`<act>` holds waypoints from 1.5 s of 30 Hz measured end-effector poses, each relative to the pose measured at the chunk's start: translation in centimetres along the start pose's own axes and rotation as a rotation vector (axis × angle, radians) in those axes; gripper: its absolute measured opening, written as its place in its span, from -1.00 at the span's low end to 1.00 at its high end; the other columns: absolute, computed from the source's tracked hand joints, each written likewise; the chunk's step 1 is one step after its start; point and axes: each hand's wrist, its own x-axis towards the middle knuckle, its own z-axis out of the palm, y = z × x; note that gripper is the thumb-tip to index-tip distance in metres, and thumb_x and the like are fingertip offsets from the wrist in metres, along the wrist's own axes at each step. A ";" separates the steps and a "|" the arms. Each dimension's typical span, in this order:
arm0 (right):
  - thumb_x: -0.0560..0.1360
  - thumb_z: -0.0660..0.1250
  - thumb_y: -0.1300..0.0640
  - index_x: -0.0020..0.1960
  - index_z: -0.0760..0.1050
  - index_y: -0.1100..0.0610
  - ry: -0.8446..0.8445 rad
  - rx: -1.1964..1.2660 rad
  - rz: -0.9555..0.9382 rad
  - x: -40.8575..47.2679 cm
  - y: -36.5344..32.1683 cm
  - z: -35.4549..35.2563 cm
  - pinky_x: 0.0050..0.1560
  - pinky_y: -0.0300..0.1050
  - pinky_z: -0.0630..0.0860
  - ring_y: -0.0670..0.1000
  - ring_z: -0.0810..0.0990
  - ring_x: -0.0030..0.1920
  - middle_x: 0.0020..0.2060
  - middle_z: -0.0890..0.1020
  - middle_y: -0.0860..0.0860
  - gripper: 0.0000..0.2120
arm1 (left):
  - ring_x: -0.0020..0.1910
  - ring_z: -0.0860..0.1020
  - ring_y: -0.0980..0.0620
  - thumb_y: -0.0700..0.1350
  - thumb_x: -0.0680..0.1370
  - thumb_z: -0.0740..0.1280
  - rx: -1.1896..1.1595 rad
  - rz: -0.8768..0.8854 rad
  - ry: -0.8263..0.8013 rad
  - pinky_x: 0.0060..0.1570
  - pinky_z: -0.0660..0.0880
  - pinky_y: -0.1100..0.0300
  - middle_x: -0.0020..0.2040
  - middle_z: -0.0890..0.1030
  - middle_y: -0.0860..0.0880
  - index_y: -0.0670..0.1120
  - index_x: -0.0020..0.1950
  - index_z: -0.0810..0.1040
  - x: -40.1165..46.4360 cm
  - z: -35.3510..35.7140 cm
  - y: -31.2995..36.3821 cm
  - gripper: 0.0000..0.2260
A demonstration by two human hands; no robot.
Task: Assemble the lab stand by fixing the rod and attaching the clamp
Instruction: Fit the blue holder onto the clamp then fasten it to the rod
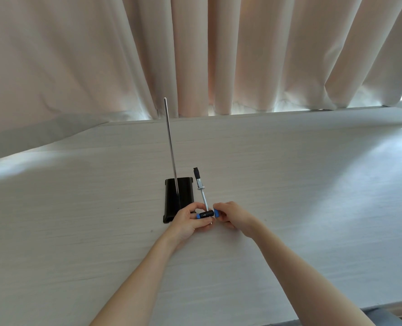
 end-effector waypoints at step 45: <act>0.46 0.32 0.36 -0.09 0.53 0.23 -0.055 0.241 -0.204 0.4 2.4 -0.7 -0.27 -0.27 0.56 -0.06 0.58 -0.32 -0.28 0.60 0.08 -0.92 | -0.22 0.60 0.03 -0.26 0.52 0.29 0.258 0.226 0.164 -0.23 0.56 0.26 -0.14 0.63 -0.15 -0.16 0.05 0.47 -0.3 1.3 -1.6 -0.88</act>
